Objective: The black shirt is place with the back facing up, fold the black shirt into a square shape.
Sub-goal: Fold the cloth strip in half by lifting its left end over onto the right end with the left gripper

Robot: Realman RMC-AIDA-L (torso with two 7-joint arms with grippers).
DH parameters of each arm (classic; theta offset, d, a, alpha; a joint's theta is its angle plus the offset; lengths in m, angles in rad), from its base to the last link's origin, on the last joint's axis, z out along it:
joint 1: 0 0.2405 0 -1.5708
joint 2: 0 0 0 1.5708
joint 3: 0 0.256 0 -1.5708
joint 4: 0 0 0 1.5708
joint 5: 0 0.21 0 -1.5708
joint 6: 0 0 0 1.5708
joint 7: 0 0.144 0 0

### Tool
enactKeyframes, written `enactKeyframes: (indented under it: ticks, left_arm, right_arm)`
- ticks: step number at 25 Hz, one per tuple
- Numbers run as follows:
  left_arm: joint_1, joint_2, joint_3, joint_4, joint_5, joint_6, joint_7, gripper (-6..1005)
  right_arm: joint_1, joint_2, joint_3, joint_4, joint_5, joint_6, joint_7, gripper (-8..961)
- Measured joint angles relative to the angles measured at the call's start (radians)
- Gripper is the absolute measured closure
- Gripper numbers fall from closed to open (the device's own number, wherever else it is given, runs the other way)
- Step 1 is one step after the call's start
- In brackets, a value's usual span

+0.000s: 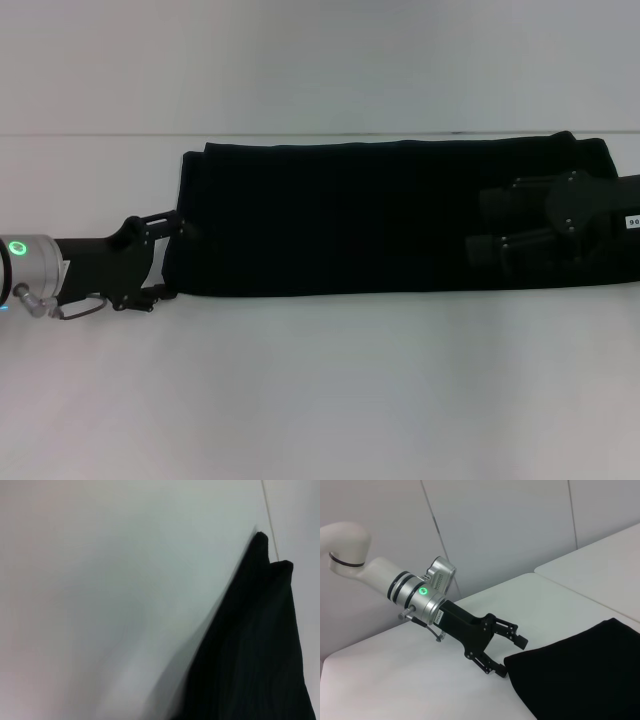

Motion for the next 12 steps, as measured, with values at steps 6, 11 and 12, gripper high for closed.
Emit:
enactKeyframes:
  ticks: [6, 11, 12]
  left_arm:
    - [-0.002, 0.003, 0.001, 0.006, 0.0, 0.012, 0.001, 66]
    - [0.015, 0.004, 0.0, 0.031, 0.003, 0.087, -0.001, 78]
    - [0.02, 0.004, 0.0, 0.035, 0.006, 0.103, -0.003, 82]
  right_arm:
    - [0.0, 0.001, 0.0, -0.001, 0.0, 0.001, 0.0, 49]
    - [0.0, 0.0, 0.001, -0.001, 0.0, -0.001, 0.001, 50]
    - [0.0, 0.0, 0.001, -0.001, 0.0, -0.003, 0.001, 50]
